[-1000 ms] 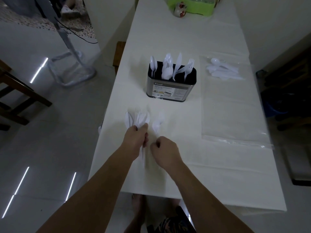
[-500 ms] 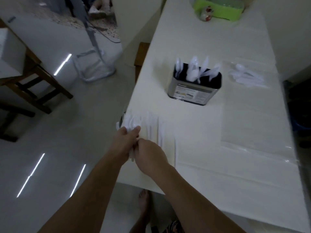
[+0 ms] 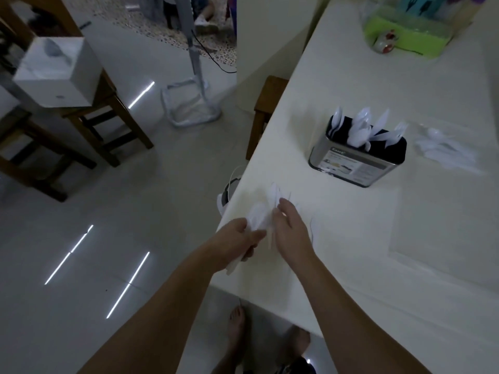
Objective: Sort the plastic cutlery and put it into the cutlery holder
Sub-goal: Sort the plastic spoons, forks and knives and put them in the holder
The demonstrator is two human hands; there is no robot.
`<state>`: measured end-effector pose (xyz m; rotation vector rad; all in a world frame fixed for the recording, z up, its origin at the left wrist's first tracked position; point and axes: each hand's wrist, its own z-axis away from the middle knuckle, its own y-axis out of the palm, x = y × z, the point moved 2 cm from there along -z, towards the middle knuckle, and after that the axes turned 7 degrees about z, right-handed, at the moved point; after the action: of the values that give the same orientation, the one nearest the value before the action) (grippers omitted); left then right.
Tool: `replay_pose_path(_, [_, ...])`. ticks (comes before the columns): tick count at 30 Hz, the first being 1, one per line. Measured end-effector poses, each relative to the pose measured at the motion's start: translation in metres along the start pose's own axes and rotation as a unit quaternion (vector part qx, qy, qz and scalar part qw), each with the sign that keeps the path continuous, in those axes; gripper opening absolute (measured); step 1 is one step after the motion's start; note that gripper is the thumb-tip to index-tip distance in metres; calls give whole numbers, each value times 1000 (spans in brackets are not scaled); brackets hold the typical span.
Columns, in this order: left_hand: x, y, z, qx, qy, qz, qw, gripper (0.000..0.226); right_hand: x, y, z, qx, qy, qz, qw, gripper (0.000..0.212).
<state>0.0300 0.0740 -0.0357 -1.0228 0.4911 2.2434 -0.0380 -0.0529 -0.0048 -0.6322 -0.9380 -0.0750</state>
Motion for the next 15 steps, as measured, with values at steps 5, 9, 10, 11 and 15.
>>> replay_pose_path(5, [-6,27,6,111,13,-99,989,23,-3,-9,-9,46,-25,35,998,35])
replay_pose_path(9, [-12,43,0,94,19,-107,990,16,-9,-28,-7,-6,-96,221,971,17])
replay_pose_path(10, [-15,48,-2,93,23,-107,990,18,-9,-35,-6,-20,-108,256,960,19])
replay_pose_path(11, [-19,53,-3,93,29,-104,990,21,-9,-43,-7,-33,-115,274,954,22])
replay_pose_path(15, [-41,78,-6,100,73,-121,985,27,-10,-76,-15,-59,-93,214,971,18])
